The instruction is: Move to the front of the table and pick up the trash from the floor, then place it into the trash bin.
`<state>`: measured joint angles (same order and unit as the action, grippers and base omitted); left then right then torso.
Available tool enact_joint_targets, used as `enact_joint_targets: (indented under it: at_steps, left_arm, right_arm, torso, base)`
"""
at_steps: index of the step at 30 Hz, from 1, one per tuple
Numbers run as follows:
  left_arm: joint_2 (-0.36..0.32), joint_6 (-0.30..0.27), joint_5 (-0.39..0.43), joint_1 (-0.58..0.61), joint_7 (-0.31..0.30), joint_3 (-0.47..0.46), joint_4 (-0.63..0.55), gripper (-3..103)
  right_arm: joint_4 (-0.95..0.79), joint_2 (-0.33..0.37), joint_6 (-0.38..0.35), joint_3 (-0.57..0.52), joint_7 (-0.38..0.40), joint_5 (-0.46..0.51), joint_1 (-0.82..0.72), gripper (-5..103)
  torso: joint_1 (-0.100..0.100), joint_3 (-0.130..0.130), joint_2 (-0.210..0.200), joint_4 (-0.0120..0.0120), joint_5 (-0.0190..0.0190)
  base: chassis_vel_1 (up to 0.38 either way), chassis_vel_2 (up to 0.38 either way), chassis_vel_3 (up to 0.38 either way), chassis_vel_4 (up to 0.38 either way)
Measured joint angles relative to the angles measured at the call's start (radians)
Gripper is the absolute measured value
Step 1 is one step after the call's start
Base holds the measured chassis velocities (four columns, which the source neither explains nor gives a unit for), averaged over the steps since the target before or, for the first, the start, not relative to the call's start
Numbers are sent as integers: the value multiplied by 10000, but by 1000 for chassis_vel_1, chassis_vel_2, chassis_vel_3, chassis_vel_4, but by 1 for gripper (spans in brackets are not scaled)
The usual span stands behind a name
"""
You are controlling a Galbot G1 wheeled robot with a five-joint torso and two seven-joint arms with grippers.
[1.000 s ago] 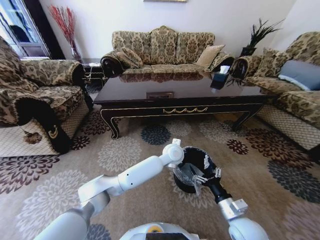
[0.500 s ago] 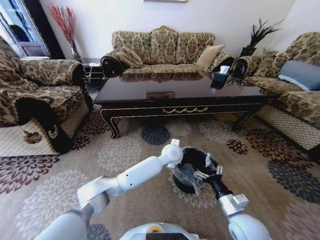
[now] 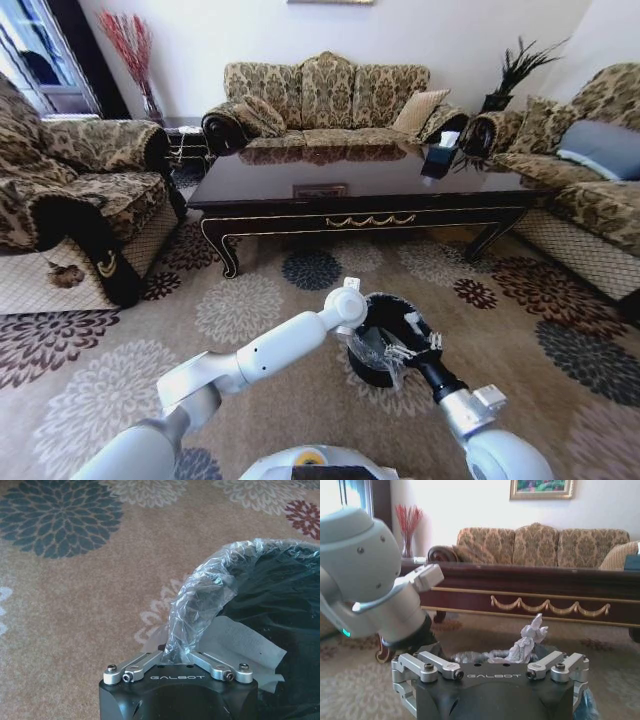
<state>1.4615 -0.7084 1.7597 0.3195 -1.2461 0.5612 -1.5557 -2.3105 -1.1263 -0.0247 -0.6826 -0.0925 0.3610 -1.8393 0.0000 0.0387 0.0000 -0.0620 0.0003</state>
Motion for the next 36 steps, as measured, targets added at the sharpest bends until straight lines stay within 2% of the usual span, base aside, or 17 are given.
enact_joint_targets:
  at_steps: [2, 3, 5, 6, 8, 9, 11, 13, 14, 16, 17, 18, 21, 22, 25, 30, 36]
  left_arm:
    - [-13, 1, 9, 44, 3, -37, -31, 0]
    - [-29, 3, 9, 67, 2, -57, -55, 0]
    - [-56, 10, 0, 89, -4, -58, -61, 0]
    - [-61, 11, 3, 110, -3, -75, -67, 0]
    - [-68, 12, 8, 123, -2, -85, -80, 0]
    - [-83, 14, -1, 124, -11, -87, -88, 0]
    - [-70, 14, 33, 124, -6, -104, -97, 0]
    - [-68, 17, 36, 118, -9, -108, -95, 0]
    - [-70, 20, 36, 120, -9, -109, -96, 0]
    - [-65, 20, 52, 130, -11, -128, -100, 0]
    - [-66, 21, 44, 133, -23, -128, -101, 0]
    - [-55, 22, 55, 148, -22, -144, -108, 0]
    - [-59, 28, 57, 157, -34, -150, -130, 0]
    - [-80, 34, 50, 173, -45, -161, -158, 0]
    - [-126, 35, 64, 185, -35, -171, -216, 0]
    - [-443, 27, 8, 197, -23, -225, -284, 0]
    - [-1450, -82, 6, 221, 73, -751, -385, 0]
  right_arm:
    - [28, 16, 383, -90, -144, -279, 34, 100]
    - [-306, 38, -216, 23, 23, 1136, -142, 100]
    - [-348, -28, -174, -1, 28, 793, -126, 100]
    - [-151, -37, 310, -43, -248, 245, -14, 100]
    - [-215, -74, -170, 115, -101, 888, -78, 100]
    - [-200, -172, -52, 110, -104, 510, -62, 100]
    - [-81, -174, 299, 65, -263, 275, 47, 100]
    - [-214, -183, -280, 133, 13, 859, 9, 100]
    - [-64, -195, 171, 50, -161, 149, 116, 100]
    - [-146, -134, -233, 102, -91, 973, 61, 100]
    - [-169, -199, -250, 49, 93, 618, 70, 100]
    - [110, -176, 401, -73, -119, -230, 223, 100]
    - [56, -169, -278, -1, 72, 553, 111, 100]
    - [130, -224, 159, -76, -87, -46, 138, 100]
    - [232, -272, 281, -52, -28, 105, 133, 100]
    - [452, -413, 773, -289, 275, 616, 383, 100]
    - [1172, -174, 1080, -726, 795, 1071, 920, 100]
  torso:
    - [0, 0, 0, 3, -3]
    - [0, 0, -1, 1, 0]
    - [0, 0, 0, -5, -9]
    - [0, -1, 0, -2, -8]
    - [0, 0, 0, 7, 2]
    - [0, 1, -1, -4, -4]
    - [0, -1, 0, 7, -3]
    - [0, 0, 0, -2, -1]
    - [0, 0, 0, -2, -6]
    - [0, -1, 0, 7, 1]
    - [0, 0, 0, -3, -6]
    - [0, -1, 0, -1, -6]
    - [0, 0, 0, 0, 4]
    - [0, 1, 0, -1, -6]
    - [0, 0, 0, -3, 0]
    - [0, 0, 0, -1, -4]
    - [0, 0, 0, 3, -4]
  base:
    - [0, 0, 0, 0]
    - [0, 0, 0, 0]
    - [0, 0, 0, 0]
    - [0, 0, 0, 0]
    - [0, 0, 0, 0]
    - [0, 0, 0, 0]
    - [0, 0, 0, 0]
    - [0, 0, 0, 0]
    - [0, 0, 0, 0]
    - [0, 0, 0, 0]
    - [0, 0, 0, 0]
    - [0, 0, 0, 0]
    - [0, 0, 0, 0]
    - [0, 0, 0, 0]
    - [0, 0, 0, 0]
    - [0, 0, 0, 0]
    - [0, 0, 0, 0]
